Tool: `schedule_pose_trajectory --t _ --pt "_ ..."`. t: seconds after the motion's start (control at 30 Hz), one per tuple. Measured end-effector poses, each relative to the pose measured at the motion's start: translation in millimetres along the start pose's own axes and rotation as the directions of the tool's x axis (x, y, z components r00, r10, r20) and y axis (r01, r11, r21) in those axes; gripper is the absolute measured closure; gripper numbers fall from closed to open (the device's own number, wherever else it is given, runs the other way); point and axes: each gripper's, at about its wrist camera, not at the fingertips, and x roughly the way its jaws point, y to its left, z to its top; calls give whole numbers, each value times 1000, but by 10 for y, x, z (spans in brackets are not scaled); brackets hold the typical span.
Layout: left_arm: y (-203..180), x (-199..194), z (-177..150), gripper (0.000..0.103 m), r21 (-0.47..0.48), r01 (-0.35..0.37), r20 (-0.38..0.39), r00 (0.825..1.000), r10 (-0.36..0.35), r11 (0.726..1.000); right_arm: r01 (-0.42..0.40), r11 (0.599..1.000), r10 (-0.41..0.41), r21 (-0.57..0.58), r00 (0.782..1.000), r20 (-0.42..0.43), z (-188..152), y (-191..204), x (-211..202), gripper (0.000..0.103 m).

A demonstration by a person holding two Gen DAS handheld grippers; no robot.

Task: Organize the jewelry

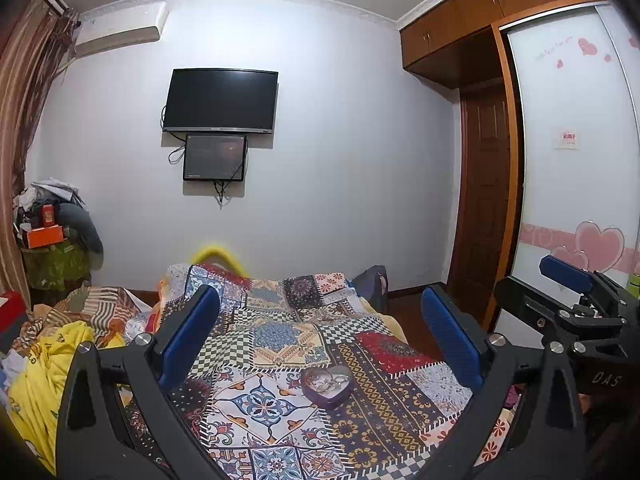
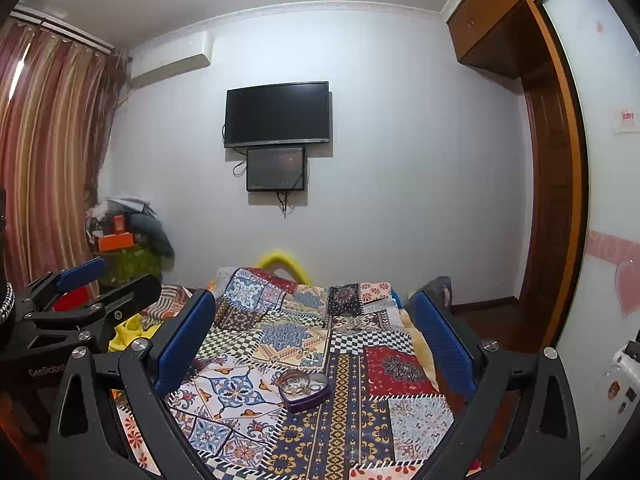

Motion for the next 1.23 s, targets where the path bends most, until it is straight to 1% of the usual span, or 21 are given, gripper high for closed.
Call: schedule_pose_trajectory --t 0.23,0.87,1.23 --pt "7 9 15 1 -8 13 -7 1000 -13 1000 3 1000 -3 7 1000 -7 -1 -23 8 4" --pt "13 63 -23 1 -11 22 -31 999 -22 1000 11 1000 -11 15 1000 -15 -17 -57 22 4" --pt "30 120 -58 1 -22 28 -52 998 -29 999 20 999 -19 29 999 -39 -51 -104 81 4"
